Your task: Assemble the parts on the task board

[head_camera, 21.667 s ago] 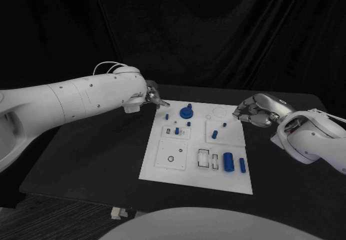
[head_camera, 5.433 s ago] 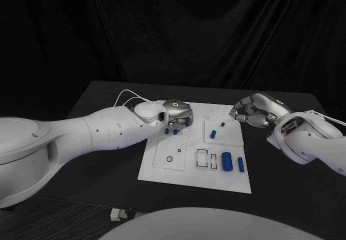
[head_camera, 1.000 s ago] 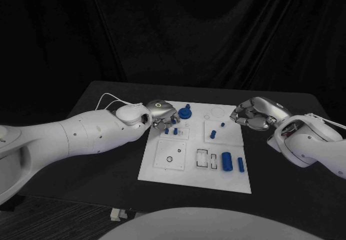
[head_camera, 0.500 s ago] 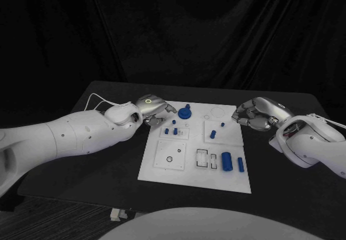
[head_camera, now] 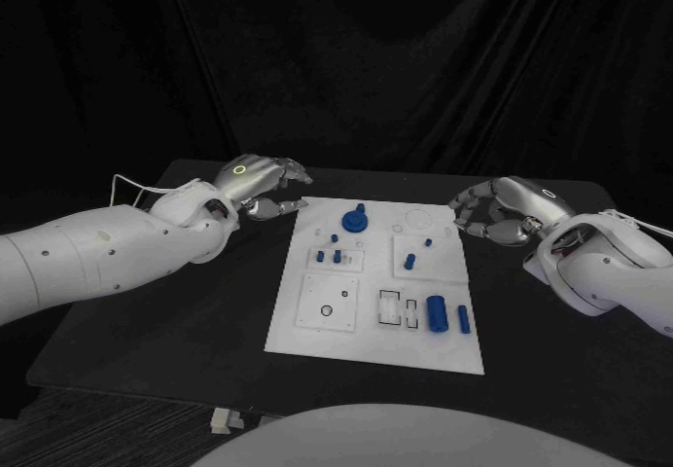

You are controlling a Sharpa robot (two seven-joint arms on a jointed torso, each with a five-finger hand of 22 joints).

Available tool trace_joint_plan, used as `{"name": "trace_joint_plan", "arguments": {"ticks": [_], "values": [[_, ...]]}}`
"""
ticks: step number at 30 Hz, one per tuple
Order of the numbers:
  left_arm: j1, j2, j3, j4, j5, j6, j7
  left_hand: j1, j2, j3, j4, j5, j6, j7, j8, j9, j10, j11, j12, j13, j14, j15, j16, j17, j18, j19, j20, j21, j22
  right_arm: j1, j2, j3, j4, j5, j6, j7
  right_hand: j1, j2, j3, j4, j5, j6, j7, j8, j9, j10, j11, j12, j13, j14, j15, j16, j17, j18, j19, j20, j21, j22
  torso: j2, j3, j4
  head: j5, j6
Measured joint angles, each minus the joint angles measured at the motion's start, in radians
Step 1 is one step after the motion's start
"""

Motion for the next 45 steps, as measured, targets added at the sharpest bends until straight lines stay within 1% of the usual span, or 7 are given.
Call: {"name": "trace_joint_plan", "arguments": {"ticks": [1, 4, 11, 22, 32, 33, 45], "values": [[0.001, -0.007, 0.0, 0.004, 0.073, 0.0, 0.042, -0.01, 0.01, -0.017, 0.016, 0.038, 0.002, 0.009, 0.0, 0.0, -0.039, -0.002, 0.0, -0.001, -0.069, 0.02, -0.034, -0.019, -0.065, -0.07, 0.012, -0.046, -0.021, 0.001, 0.005, 0.0, -0.006, -0.036, -0.001, 0.0, 0.0, 0.0, 0.0, 0.0, -0.03, 0.009, -0.02, -0.002, -0.004, -0.01, 0.01, -0.025, -0.016, -0.003, 0.003, 0.0, 0.0, 0.0, -0.001, 0.001, 0.0, 0.0, -0.001, -0.0008, 0.0004, -0.001, 0.0], [0.003, -0.022, -0.001, 0.014, 0.27, 0.028, 0.155, -0.016, 0.016, -0.087, 0.016, 0.079, -0.063, -0.001, 0.0, -0.017, -0.218, -0.028, -0.038, -0.031, -0.326, 0.027, -0.205, -0.141, -0.068, -0.33, 0.049, -0.17, -0.137, 0.003, 0.016, 0.0, -0.023, -0.128, 0.002, 0.0, 0.042, -0.041, 0.057, -0.025, -0.237, 0.023, -0.033, -0.019, -0.017, -0.04, -0.015, -0.092, -0.079, -0.009, -0.029, -0.048, 0.0, 0.0, -0.02, -0.018, -0.059, 0.0, -0.004, -0.004, 0.0015, -0.006, 0.0], [0.004, -0.046, -0.001, 0.052, 0.771, 0.236, 0.344, -0.1, -0.058, -0.322, 0.023, -0.176, -0.28, -0.137, -0.002, -0.057, -0.468, -0.184, -0.141, -0.062, -0.604, -0.105, -0.607, -0.307, -0.068, -0.72, 0.035, -0.222, -1.043, 0.002, 0.045, 0.0, -0.061, -0.309, 0.059, -0.012, -0.031, -0.123, 0.121, 0.0, -0.3, 0.006, -0.055, -0.063, -0.049, -0.202, 0.0, -0.121, -0.148, -0.013, -0.024, -0.119, -0.033, 0.001, -0.084, -0.014, -0.217, 0.0, -0.016, -0.0109, 0.0067, -0.012, 0.0], [-0.015, -0.069, -0.001, 0.136, 1.131, 0.494, 0.406, -0.05, -0.033, -0.322, 0.023, -0.176, -0.33, -0.136, -0.002, -0.06, -0.502, -0.182, -0.14, -0.063, -0.607, -0.108, -0.615, -0.316, -0.067, -0.732, 0.047, -0.222, -1.07, -0.001, 0.109, 0.0, -0.122, -0.404, 0.148, -0.026, -0.103, -0.194, -0.016, 0.056, -0.298, -0.041, -0.091, -0.083, -0.076, -0.338, -0.012, -0.121, -0.218, -0.015, -0.025, -0.138, -0.053, 0.054, -0.092, -0.008, -0.279, 0.0, -0.037, -0.0224, 0.0215, -0.028, 0.0], [-0.024, -0.085, -0.001, 0.178, 1.204, 0.595, 0.419, -0.034, 0.027, -0.322, 0.023, -0.166, -0.337, -0.129, -0.01, -0.061, -0.51, -0.176, -0.139, -0.063, -0.608, -0.107, -0.619, -0.316, -0.066, -0.732, 0.048, -0.222, -1.087, -0.006, 0.194, 0.0, -0.206, -0.421, 0.228, -0.023, -0.061, -0.153, -0.015, 0.056, -0.004, -0.028, -0.078, -0.083, -0.076, -0.335, 0.01, -0.078, -0.241, -0.015, -0.025, -0.139, -0.055, 0.054, -0.092, -0.008, -0.279, 0.0, -0.046, -0.0287, 0.0327, -0.052, 0.0], [-0.024, -0.086, -0.001, 0.18, 1.207, 0.601, 0.42, -0.037, 0.049, -0.322, 0.023, -0.15, -0.343, -0.123, -0.01, -0.061, -0.503, -0.169, -0.139, -0.063, -0.621, -0.094, -0.619, -0.316, 0.033, -0.742, 0.057, -0.222, -1.089, -0.006, 0.2, 0.0, -0.213, -0.421, 0.235, -0.022, -0.061, -0.153, -0.015, 0.056, -0.003, -0.028, -0.078, -0.083, -0.076, -0.331, 0.006, -0.065, -0.241, -0.015, -0.025, -0.139, -0.055, 0.054, -0.091, -0.008, -0.279, 0.0, -0.046, -0.0292, 0.0341, -0.055, 0.0], [-0.03, -0.092, -0.001, 0.185, 1.227, 0.658, 0.424, 0.02, 0.113, -0.322, 0.023, -0.031, -0.352, -0.115, -0.01, -0.061, -0.519, -0.16, -0.126, -0.063, -0.6, -0.072, -0.617, -0.316, 0.041, -0.735, 0.069, -0.222, -1.097, -0.015, 0.252, 0.0, -0.295, -0.385, 0.303, -0.01, -0.031, -0.123, 0.021, 0.021, -0.006, 0.006, -0.055, -0.081, -0.073, -0.233, 0.012, 0.017, -0.24, -0.01, -0.021, -0.136, -0.053, 0.054, -0.054, -0.01, -0.268, 0.0, -0.037, -0.043, 0.0387, -0.062, 0.0]]}}
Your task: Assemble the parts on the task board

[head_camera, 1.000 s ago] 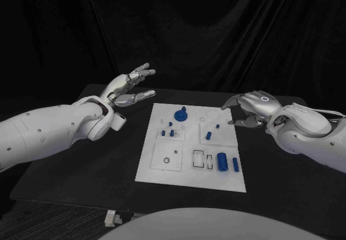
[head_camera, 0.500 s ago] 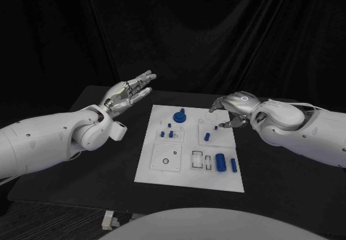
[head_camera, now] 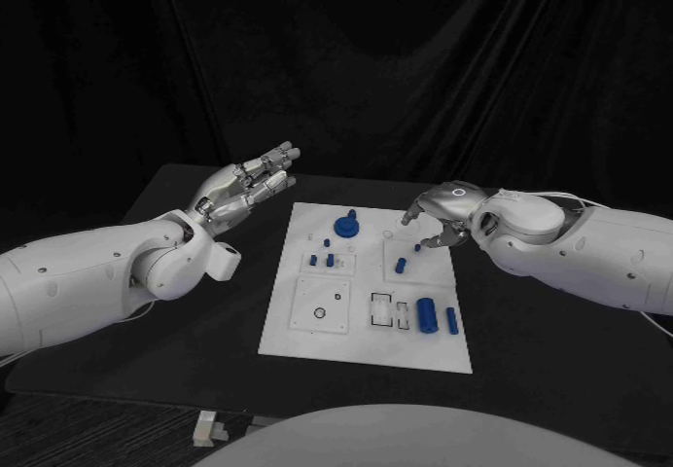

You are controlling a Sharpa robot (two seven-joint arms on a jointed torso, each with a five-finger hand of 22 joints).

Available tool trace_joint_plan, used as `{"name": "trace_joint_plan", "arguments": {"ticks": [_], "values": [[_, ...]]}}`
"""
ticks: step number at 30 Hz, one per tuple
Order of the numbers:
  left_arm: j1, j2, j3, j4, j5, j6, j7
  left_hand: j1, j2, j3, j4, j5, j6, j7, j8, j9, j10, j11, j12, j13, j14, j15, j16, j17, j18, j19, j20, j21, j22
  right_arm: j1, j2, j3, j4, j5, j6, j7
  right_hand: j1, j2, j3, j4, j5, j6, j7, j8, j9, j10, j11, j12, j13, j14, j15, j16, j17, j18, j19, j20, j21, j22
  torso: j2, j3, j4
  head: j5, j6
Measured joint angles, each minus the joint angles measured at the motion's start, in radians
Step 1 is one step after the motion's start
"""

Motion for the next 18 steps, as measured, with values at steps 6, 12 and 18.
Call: {"name": "trace_joint_plan", "arguments": {"ticks": [6, 12, 18], "values": [[-0.004, -0.004, -0.001, 0.004, 0.003, 0.016, 0.001, 0.017, 0.017, 0.0, 0.0, 0.012, -0.005, 0.005, 0.0, 0.0, -0.002, 0.012, 0.011, 0.0, -0.005, 0.005, 0.0, 0.0, 0.0, 0.01, 0.01, 0.0, 0.0, -0.009, 0.01, 0.0, -0.022, 0.025, 0.012, 0.004, -0.004, 0.003, 0.016, 0.017, -0.057, 0.015, 0.014, 0.019, 0.014, 0.023, 0.002, 0.02, 0.0, 0.001, 0.001, 0.008, 0.009, 0.0, 0.001, 0.0, 0.029, 0.0, 0.005, -0.0023, 0.0031, -0.004, 0.0], [-0.006, -0.004, 0.0, 0.003, 0.004, 0.03, 0.001, 0.043, 0.042, -0.01, -0.009, 0.046, -0.005, 0.006, 0.0, 0.0, -0.002, 0.012, 0.011, 0.0, -0.001, 0.016, 0.012, 0.0, 0.0, 0.01, 0.01, 0.0, 0.0, -0.011, 0.018, 0.0, -0.037, 0.047, 0.012, 0.006, -0.022, 0.021, 0.016, 0.016, -0.057, 0.041, 0.02, 0.026, 0.023, 0.048, -0.001, 0.04, 0.001, 0.001, 0.001, 0.026, 0.015, 0.0, 0.014, 0.003, 0.039, 0.0, 0.005, -0.0032, 0.0041, -0.007, 0.0], [-0.007, -0.002, 0.0, -0.001, 0.005, 0.041, 0.001, 0.06, 0.059, -0.01, -0.01, 0.07, -0.012, 0.012, 0.0, 0.0, 0.004, 0.018, 0.022, 0.0, 0.007, 0.025, 0.02, 0.0, 0.0, 0.01, 0.011, 0.0, 0.0, -0.015, 0.027, 0.0, -0.049, 0.062, 0.011, 0.009, -0.021, 0.021, 0.033, 0.0, -0.055, 0.049, 0.019, 0.026, 0.034, 0.066, -0.005, 0.066, 0.003, 0.001, 0.001, 0.026, 0.022, 0.0, 0.022, -0.003, 0.058, 0.0, 0.004, -0.0037, 0.0039, -0.005, 0.0]]}}
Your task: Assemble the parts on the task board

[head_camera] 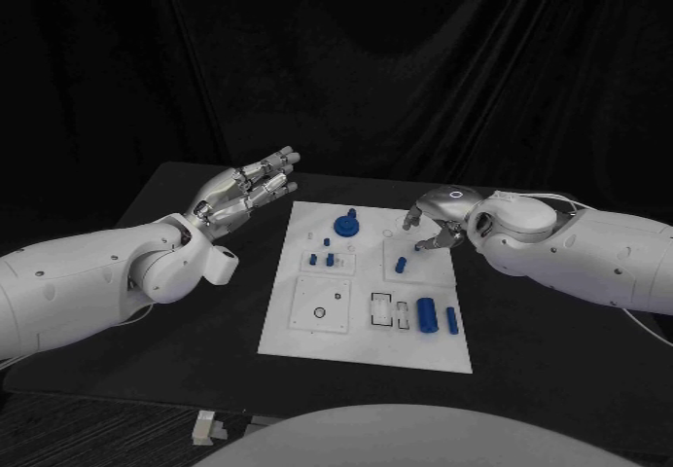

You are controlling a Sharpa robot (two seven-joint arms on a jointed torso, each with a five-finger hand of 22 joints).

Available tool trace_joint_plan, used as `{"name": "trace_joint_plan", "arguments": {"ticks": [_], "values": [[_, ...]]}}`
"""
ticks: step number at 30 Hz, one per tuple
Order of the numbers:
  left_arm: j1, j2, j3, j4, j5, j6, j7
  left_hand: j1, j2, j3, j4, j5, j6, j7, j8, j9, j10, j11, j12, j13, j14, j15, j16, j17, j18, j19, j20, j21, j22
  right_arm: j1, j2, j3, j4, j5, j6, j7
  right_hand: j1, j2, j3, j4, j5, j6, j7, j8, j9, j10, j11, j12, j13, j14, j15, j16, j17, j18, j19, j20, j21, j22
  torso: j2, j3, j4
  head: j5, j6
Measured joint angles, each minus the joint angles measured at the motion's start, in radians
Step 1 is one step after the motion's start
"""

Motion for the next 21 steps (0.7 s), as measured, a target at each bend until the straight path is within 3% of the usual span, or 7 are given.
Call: {"name": "trace_joint_plan", "arguments": {"ticks": [4, 5, 7, 9, 20, 21], "values": [[-0.001, 0.0, 0.0, -0.001, 0.0, 0.006, 0.0, 0.035, 0.012, 0.0, 0.0, 0.035, 0.0, 0.0, 0.0, 0.0, -0.006, 0.008, 0.0, 0.0, 0.009, 0.009, 0.011, 0.0, 0.0, 0.0, 0.0, 0.0, 0.0, -0.003, 0.004, 0.0, -0.006, 0.006, 0.0, 0.001, 0.0, 0.0, 0.0, -0.001, 0.0, 0.007, 0.007, 0.006, 0.009, 0.011, -0.006, 0.023, 0.009, 0.007, -0.007, 0.0, 0.0, 0.0, 0.002, -0.003, 0.0, 0.0, -0.001, -0.0004, 0.0, 0.002, 0.0], [-0.002, 0.0, 0.0, -0.001, 0.0, 0.008, 0.0, 0.038, 0.015, 0.0, 0.0, 0.035, 0.0, 0.0, 0.0, 0.0, -0.006, 0.008, 0.0, 0.0, 0.009, 0.009, 0.011, 0.0, 0.0, 0.0, 0.0, 0.0, 0.0, -0.004, 0.006, 0.0, -0.009, 0.007, -0.001, 0.001, 0.0, 0.0, 0.018, -0.018, 0.016, 0.012, 0.002, 0.008, 0.011, 0.012, -0.005, 0.023, 0.01, 0.007, -0.007, 0.0, 0.0, 0.0, 0.004, -0.003, 0.0, 0.0, -0.001, -0.0005, 0.0, 0.003, 0.0], [-0.003, 0.0, 0.0, -0.002, 0.001, 0.011, 0.0, 0.045, 0.021, 0.0, 0.0, 0.047, 0.009, 0.009, 0.0, 0.0, -0.005, 0.009, 0.011, 0.0, 0.009, 0.009, 0.019, 0.0, 0.0, 0.001, 0.0, 0.0, 0.002, -0.005, 0.009, 0.0, -0.015, 0.009, -0.001, 0.002, 0.0, 0.0, 0.019, -0.02, 0.039, 0.019, 0.009, 0.017, 0.023, 0.012, -0.005, 0.023, 0.013, 0.007, -0.007, 0.0, 0.0, 0.0, 0.004, -0.004, 0.0, 0.0, -0.001, -0.0006, 0.0, 0.004, 0.0], [-0.005, 0.0, 0.0, -0.002, 0.001, 0.014, 0.0, 0.054, 0.017, -0.052, 0.005, 0.068, 0.01, 0.009, 0.0, 0.0, 0.0, 0.014, 0.022, 0.0, 0.02, 0.019, 0.033, 0.001, 0.0, 0.009, 0.009, 0.0, 0.008, -0.009, 0.012, 0.0, -0.022, 0.01, -0.001, 0.002, 0.0, 0.0, 0.019, -0.02, 0.039, 0.019, 0.009, 0.017, 0.024, 0.012, -0.005, 0.023, 0.013, 0.007, -0.007, 0.0, 0.0, 0.0, 0.004, -0.004, 0.0, 0.0, -0.002, -0.0011, 0.0, 0.001, 0.0], [-0.011, 0.005, 0.0, -0.007, 0.001, 0.024, 0.001, 0.064, 0.028, -0.056, 0.001, 0.081, 0.027, 0.016, 0.0, 0.0, 0.007, 0.021, 0.031, 0.0, 0.023, 0.023, 0.046, 0.001, 0.0, 0.009, 0.009, 0.0, 0.025, -0.036, 0.014, 0.0, -0.038, 0.015, 0.002, 0.003, 0.0, 0.0, 0.035, -0.035, 0.039, 0.025, 0.015, 0.022, 0.043, 0.012, -0.005, 0.044, 0.027, 0.007, -0.007, 0.0, 0.0, 0.0, 0.004, -0.004, 0.0, 0.0, -0.002, -0.0016, 0.0011, 0.0, 0.0], [-0.012, 0.005, 0.0, -0.008, 0.001, 0.025, 0.001, 0.064, 0.028, -0.056, 0.001, 0.081, 0.027, 0.016, 0.0, 0.0, 0.007, 0.021, 0.031, 0.0, 0.024, 0.023, 0.046, 0.001, 0.0, 0.01, 0.009, 0.0, 0.025, -0.038, 0.015, 0.0, -0.039, 0.015, 0.002, 0.003, 0.0, 0.0, 0.035, -0.035, 0.039, 0.033, 0.023, 0.031, 0.047, 0.012, -0.005, 0.05, 0.028, 0.007, -0.007, 0.0, 0.0, 0.0, 0.003, -0.004, 0.0, 0.0, -0.002, -0.0016, 0.0011, 0.0, 0.0]]}}
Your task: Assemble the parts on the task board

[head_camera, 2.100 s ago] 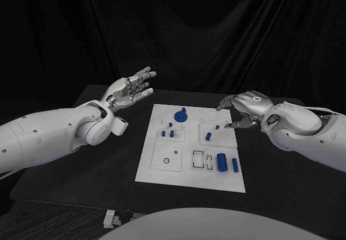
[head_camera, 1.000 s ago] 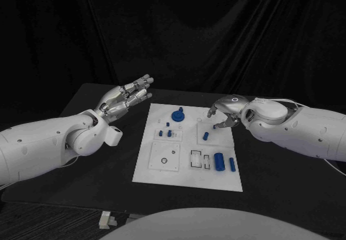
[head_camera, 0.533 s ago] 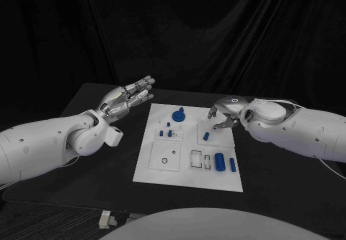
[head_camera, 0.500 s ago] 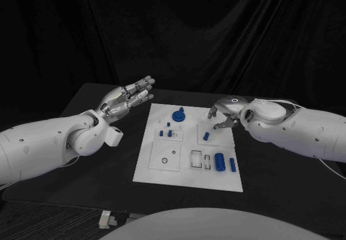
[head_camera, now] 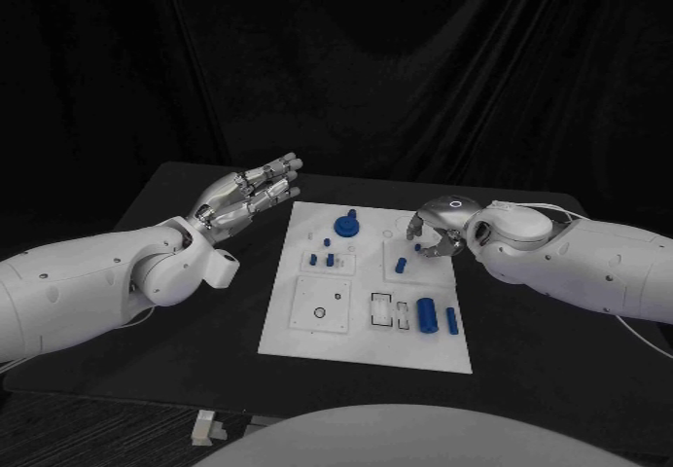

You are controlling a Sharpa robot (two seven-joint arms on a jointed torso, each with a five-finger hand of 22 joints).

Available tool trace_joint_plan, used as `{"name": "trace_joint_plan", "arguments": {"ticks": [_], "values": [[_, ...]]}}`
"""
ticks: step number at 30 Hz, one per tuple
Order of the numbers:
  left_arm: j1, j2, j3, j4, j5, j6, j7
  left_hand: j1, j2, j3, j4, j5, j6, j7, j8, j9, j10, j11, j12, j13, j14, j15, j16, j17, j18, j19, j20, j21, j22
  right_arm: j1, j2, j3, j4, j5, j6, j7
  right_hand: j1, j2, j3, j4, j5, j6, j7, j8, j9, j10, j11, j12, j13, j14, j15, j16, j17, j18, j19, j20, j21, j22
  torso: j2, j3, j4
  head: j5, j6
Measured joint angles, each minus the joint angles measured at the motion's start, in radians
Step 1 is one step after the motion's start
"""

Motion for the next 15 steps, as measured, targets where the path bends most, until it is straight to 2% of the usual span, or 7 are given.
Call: {"name": "trace_joint_plan", "arguments": {"ticks": [1, 6, 7, 8, 12, 14, 15], "values": [[-0.001, 0.0, 0.0, -0.001, 0.0, 0.001, 0.0, 0.003, 0.003, 0.0, 0.0, 0.0, 0.0, 0.0, 0.0, 0.0, 0.0, 0.0, 0.0, 0.0, 0.0, 0.0, 0.0, 0.0, 0.0, -0.001, 0.0, 0.0, 0.0, -0.002, 0.0, 0.0, -0.001, 0.0, 0.0, 0.0, 0.0, 0.0, 0.0, 0.0, 0.011, 0.009, -0.006, 0.0, 0.0, 0.0, 0.0, 0.0, 0.0, 0.0, 0.0, 0.0, 0.0, 0.0, 0.0, 0.0, 0.0, 0.0, 0.0, 0.0, 0.0, 0.0, 0.0], [-0.004, 0.001, 0.0, -0.003, 0.0, 0.003, 0.0, 0.005, 0.005, 0.0, 0.0, 0.0, 0.0, 0.0, 0.0, 0.0, 0.003, 0.003, 0.0, 0.0, 0.0, 0.0, 0.0, 0.0, 0.0, 0.0, 0.0, 0.0, 0.0, -0.011, 0.002, 0.0, -0.007, 0.001, 0.0, 0.0, 0.0, 0.0, 0.0, 0.0, 0.011, 0.015, -0.002, 0.007, 0.006, 0.0, 0.0, 0.0, 0.001, 0.0, 0.0, 0.0, 0.0, 0.0, 0.0, 0.0, 0.0, 0.0, -0.001, -0.001, -0.0001, 0.002, 0.0], [-0.005, 0.001, 0.0, -0.003, 0.0, 0.004, 0.0, 0.005, 0.005, 0.0, 0.0, 0.0, 0.0, 0.0, 0.0, 0.0, 0.003, 0.003, 0.0, 0.0, 0.0, 0.0, 0.007, 0.0, 0.0, 0.0, 0.0, 0.0, 0.0, -0.013, 0.003, 0.0, -0.009, 0.001, 0.0, 0.0, 0.0, 0.0, 0.017, -0.017, 0.032, 0.016, -0.001, 0.014, 0.016, 0.0, 0.0, 0.012, 0.006, 0.0, 0.0, 0.0, 0.0, 0.0, 0.0, 0.0, 0.0, 0.0, -0.002, -0.0012, -0.0001, 0.002, 0.0], [-0.006, 0.002, 0.0, -0.004, 0.0, 0.004, 0.0, 0.005, 0.005, 0.0, 0.0, 0.0, 0.0, 0.0, 0.0, 0.0, 0.003, 0.003, 0.0, 0.0, 0.0, 0.0, 0.007, 0.0, 0.0, 0.0, 0.0, 0.0, 0.0, -0.014, 0.003, 0.0, -0.011, 0.001, 0.0, 0.0, 0.0, 0.0, 0.025, -0.025, 0.051, 0.026, 0.008, 0.014, 0.021, 0.0, 0.0, 0.012, 0.011, 0.0, 0.0, 0.0, 0.0, 0.0, 0.0, 0.0, 0.0, 0.0, -0.002, -0.0012, -0.0002, 0.002, 0.0], [-0.008, 0.002, 0.0, -0.006, 0.0, 0.005, 0.0, 0.012, 0.012, 0.0, 0.0, 0.012, 0.01, 0.009, 0.0, 0.0, 0.004, 0.004, 0.0, 0.0, 0.005, 0.005, 0.007, 0.0, 0.0, 0.016, -0.002, 0.0, 0.003, -0.017, 0.008, 0.0, -0.021, 0.002, -0.001, 0.002, 0.0, 0.0, 0.05, -0.049, 0.112, 0.032, 0.016, 0.036, 0.049, 0.0, 0.0, 0.019, 0.014, 0.0, 0.0, 0.0, -0.001, 0.0, -0.005, -0.005, 0.0, 0.0, -0.001, -0.0012, -0.0008, 0.003, 0.0], [-0.01, 0.002, 0.0, -0.007, 0.0, 0.006, 0.0, 0.017, 0.017, 0.0, 0.0, 0.012, 0.036, 0.011, 0.0, 0.0, 0.001, 0.007, 0.0, 0.0, 0.005, 0.005, 0.007, 0.0, 0.0, 0.016, -0.001, 0.0, 0.008, -0.019, 0.01, 0.0, -0.026, 0.002, -0.001, 0.003, 0.0, 0.0, 0.05, -0.05, 0.112, 0.033, 0.016, 0.039, 0.051, 0.001, -0.001, 0.019, 0.014, 0.0, 0.0, 0.0, -0.001, 0.0, -0.006, -0.005, 0.0, 0.0, -0.001, -0.0012, -0.0008, 0.004, 0.0], [-0.01, 0.002, 0.0, -0.007, 0.0, 0.007, 0.0, 0.017, 0.017, 0.0, 0.0, 0.012, 0.035, 0.011, 0.0, 0.0, 0.0, 0.011, 0.0, 0.0, 0.005, 0.005, 0.007, 0.0, 0.0, 0.016, -0.002, 0.0, 0.008, -0.019, 0.011, 0.0, -0.027, 0.003, -0.001, 0.003, 0.0, 0.0, 0.062, -0.062, 0.112, 0.043, 0.026, 0.044, 0.059, 0.012, -0.013, 0.019, 0.015, 0.0, 0.0, 0.0, -0.001, 0.0, -0.006, -0.005, 0.0, 0.0, -0.001, -0.0012, -0.0008, 0.004, 0.0]]}}
